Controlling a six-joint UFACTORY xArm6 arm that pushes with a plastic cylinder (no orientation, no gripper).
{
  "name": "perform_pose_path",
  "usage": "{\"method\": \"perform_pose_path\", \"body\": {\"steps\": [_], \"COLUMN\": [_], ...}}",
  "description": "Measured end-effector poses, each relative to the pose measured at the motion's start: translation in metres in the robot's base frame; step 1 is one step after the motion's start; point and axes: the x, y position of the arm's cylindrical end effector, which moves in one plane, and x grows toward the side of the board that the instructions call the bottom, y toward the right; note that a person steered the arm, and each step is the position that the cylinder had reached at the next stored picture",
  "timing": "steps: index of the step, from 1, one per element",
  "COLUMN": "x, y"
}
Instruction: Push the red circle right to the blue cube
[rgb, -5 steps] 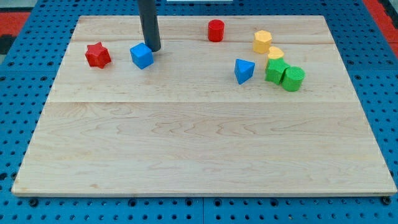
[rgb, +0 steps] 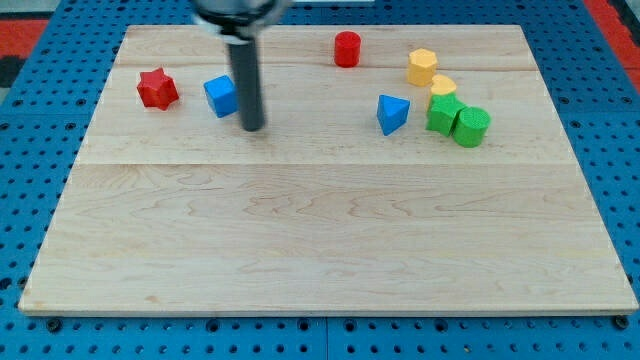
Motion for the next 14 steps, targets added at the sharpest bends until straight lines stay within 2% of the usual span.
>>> {"method": "perform_pose_path", "body": {"steps": [1, 2, 3, 4, 5, 6, 8, 10, 12, 14], "x": [-0.023, -0.003, -0.02, -0.082, -0.137, -0.175, -0.161, -0.159, -0.135, -0.132], "y": [-0.016, -0.001, 0.05, 0.082, 0.065, 0.095, 0.189, 0.139, 0.1, 0.113]}}
